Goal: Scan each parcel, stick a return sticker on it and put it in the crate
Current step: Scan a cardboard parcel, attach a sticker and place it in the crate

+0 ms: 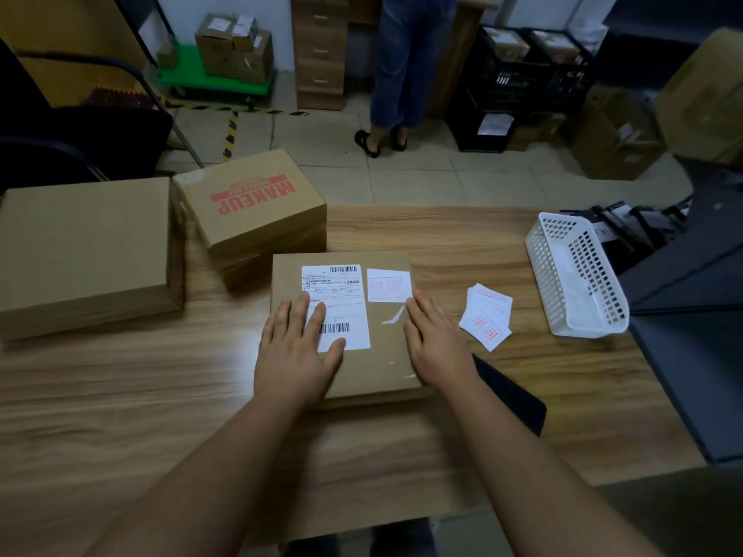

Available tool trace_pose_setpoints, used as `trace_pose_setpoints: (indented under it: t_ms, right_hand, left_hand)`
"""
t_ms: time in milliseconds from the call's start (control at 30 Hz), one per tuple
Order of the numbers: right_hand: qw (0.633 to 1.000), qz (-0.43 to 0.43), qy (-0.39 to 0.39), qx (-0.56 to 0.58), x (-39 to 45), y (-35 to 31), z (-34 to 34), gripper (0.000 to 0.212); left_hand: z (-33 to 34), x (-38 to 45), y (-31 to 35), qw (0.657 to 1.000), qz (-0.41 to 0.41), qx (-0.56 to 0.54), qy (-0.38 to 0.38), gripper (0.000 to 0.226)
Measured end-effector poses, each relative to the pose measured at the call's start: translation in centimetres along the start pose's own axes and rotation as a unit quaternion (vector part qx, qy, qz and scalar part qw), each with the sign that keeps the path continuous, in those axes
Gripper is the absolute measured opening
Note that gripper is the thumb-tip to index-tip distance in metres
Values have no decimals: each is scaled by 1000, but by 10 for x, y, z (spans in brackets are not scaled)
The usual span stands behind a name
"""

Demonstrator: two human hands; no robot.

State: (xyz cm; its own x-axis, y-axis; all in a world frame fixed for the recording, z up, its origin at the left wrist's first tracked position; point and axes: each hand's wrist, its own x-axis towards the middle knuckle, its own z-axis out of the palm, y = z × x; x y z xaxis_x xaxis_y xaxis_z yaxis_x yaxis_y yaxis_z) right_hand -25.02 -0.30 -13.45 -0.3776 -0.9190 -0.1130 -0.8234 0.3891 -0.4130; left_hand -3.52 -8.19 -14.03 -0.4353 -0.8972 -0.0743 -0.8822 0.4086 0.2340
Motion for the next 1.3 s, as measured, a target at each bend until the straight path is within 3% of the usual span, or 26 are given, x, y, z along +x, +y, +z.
trace_pose_setpoints:
  t_ms: [167,367,433,533,600,700,800,867,933,1200,1300]
  right_hand:
    - [996,74,56,2,-4,-4,-8,49]
    - [989,-37,-103,-100,46,-56,0,64]
    - [982,-58,-117,-133,46,-59,6,66]
    - [969,-157,-113,-156,28,-41,4,61]
    - [972,-187,-85,-110,11,-19,-2,62]
    - [995,-63,-5,79,-17,24,-11,74]
    - [985,12,-78,151,-44,60,-9,82]
    - [972,-14,-153,175,-54,62,-7,88]
    - [961,-33,-174,212,-53,56,-8,83]
    - [952,-117,-138,248,-45,37,-58,57]
    - [947,-171,-102,253,-42,15,-87,68]
  left_hand:
    - [2,0,2,1000,4,-6,-3,86]
    - [1,-7,7,1000,5,-5,-10,88]
    - [1,-11,6,1000,-3,-12,-8,90]
    - [0,-14,5,999,-17,-18,-23,93]
    - [-5,-18,3,999,-30,-32,-23,96]
    - [-10,-37,-9,987,-97,-129,26,94]
    - [-8,-74,-25,947,-174,-270,3,93]
    - [-8,-97,-21,920,-182,-347,-24,77]
    - [-8,-106,-10,912,-175,-372,-11,76]
    - [-52,-129,23,895,-205,-384,98,74]
    - [-85,-143,28,887,-197,-388,155,82]
